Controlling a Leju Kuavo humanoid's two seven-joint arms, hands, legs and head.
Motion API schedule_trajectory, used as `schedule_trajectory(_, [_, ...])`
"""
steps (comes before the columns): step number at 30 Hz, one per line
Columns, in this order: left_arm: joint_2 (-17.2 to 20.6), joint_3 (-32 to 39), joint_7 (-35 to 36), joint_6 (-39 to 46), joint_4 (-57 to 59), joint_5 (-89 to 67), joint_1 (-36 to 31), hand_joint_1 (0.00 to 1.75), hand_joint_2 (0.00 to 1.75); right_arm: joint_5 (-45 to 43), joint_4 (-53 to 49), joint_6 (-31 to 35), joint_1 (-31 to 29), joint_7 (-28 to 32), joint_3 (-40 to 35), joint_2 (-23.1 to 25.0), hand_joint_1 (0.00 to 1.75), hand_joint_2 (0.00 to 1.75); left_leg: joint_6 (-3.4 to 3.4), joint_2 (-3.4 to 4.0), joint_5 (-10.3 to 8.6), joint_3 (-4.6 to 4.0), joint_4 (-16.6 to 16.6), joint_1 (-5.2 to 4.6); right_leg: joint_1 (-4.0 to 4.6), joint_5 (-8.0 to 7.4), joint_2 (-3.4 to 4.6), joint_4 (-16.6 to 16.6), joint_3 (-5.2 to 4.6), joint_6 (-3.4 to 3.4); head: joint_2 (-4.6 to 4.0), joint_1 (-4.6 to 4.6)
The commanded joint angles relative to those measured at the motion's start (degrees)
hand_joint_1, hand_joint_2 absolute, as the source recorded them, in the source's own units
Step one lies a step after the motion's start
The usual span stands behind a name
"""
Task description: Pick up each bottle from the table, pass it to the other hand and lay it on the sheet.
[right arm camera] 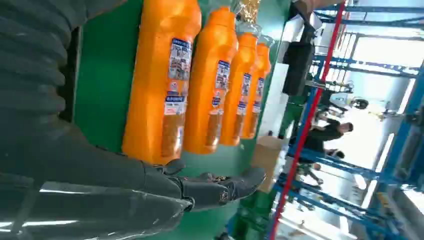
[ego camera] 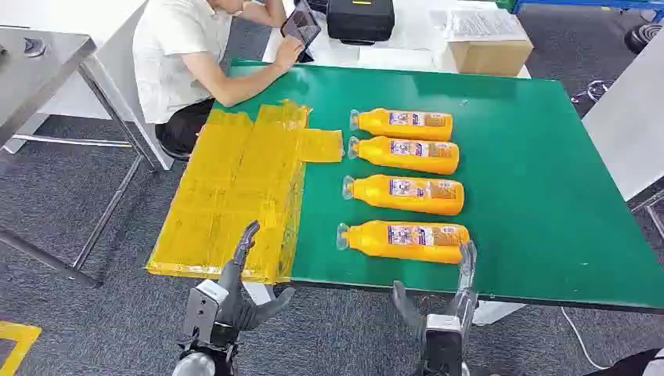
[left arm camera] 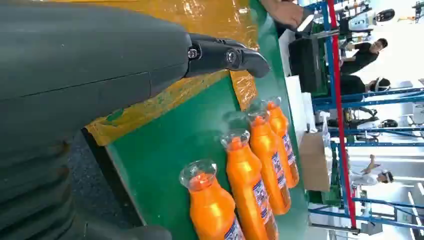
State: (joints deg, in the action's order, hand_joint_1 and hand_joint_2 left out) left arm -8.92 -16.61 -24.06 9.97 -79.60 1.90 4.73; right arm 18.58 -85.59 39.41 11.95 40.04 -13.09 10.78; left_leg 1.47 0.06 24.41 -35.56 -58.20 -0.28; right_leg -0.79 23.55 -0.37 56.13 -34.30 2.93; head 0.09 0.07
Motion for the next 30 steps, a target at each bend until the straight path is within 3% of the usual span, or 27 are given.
schedule_trajectory(1, [-0.2, -3.2, 0.0, 0.4, 11.3, -5.6, -7.2, 0.00, 1.75, 24.7, 5.1, 0.6, -4.0, -1.5, 13.6, -0.5, 0.00, 1.75, -0.10, -0.20, 0.02, 0.29, 0.1, 0.03, 0.03, 0.08, -0.17, -0.1, 0.34, -0.11, 0.00, 0.00])
schedule_trajectory(5, [-2.2, -5.8, -0.7, -0.7, 18.7, -6.0, -11.0, 0.00, 1.75, 25.9, 7.3, 0.6, -7.8, -4.2, 14.2, -5.8, 0.00, 1.75, -0.01, -0.24, -0.08, 0.24, 0.2, -0.02, -0.02, -0.03, -0.20, -0.2, 0.31, -0.02, 0.00, -0.02])
schedule_trajectory(9, [-2.1, -6.4, -1.3, -0.8, 18.8, -5.7, -10.9, 0.00, 1.75, 27.8, 6.5, 0.6, -8.0, -4.9, 13.3, -6.3, 0.00, 1.75, 0.02, -0.07, -0.02, 0.21, 0.1, -0.05, -0.04, -0.03, -0.01, -0.1, 0.30, -0.01, 0.00, 0.04])
schedule_trajectory(10, [-1.6, -6.8, -1.2, -1.0, 17.8, -5.7, -10.3, 0.00, 1.75, 32.4, 6.4, 0.6, -8.2, -7.1, 13.0, -6.3, 0.00, 1.75, -0.01, -0.01, 0.01, 0.28, 0.1, -0.05, -0.04, -0.04, 0.04, -0.1, 0.34, -0.01, 0.00, 0.02])
schedule_trajectory(14, [-1.5, -7.1, -1.2, -1.2, 17.1, -5.8, -10.1, 0.00, 1.75, 35.0, 9.2, 0.6, -9.4, -9.9, 12.3, -7.4, 0.00, 1.75, -0.01, -0.03, -0.02, 0.21, 0.1, -0.10, -0.09, -0.05, -0.02, -0.1, 0.23, 0.02, 0.00, 0.00])
schedule_trajectory(19, [-1.6, -7.7, -0.7, -1.6, 17.7, -6.0, -11.0, 0.00, 1.75, 40.1, 17.9, 0.6, -13.4, -21.4, 7.4, -13.9, 0.00, 1.75, -0.02, 0.04, 0.02, 0.31, 0.1, 0.01, 0.03, -0.05, 0.05, -0.2, 0.35, -0.01, 0.00, 0.00])
schedule_trajectory(27, [-1.6, -7.7, -0.6, -1.6, 17.9, -6.0, -11.3, 0.00, 1.75, 39.4, 18.7, 0.6, -14.2, -21.4, 7.2, -14.4, 0.00, 1.75, -0.03, 0.01, 0.01, 0.27, 0.1, -0.02, -0.01, -0.04, 0.05, -0.1, 0.33, -0.01, 0.00, 0.02])
schedule_trajectory(30, [-1.9, -8.1, -0.5, -2.2, 18.7, -5.8, -12.6, 0.00, 1.75, 42.1, 24.1, -0.6, -17.2, -26.5, 6.0, -17.1, 0.00, 1.75, -0.07, 0.03, 0.06, 0.38, 0.1, 0.00, 0.02, 0.00, 0.08, -0.1, 0.43, -0.06, 0.00, 0.00])
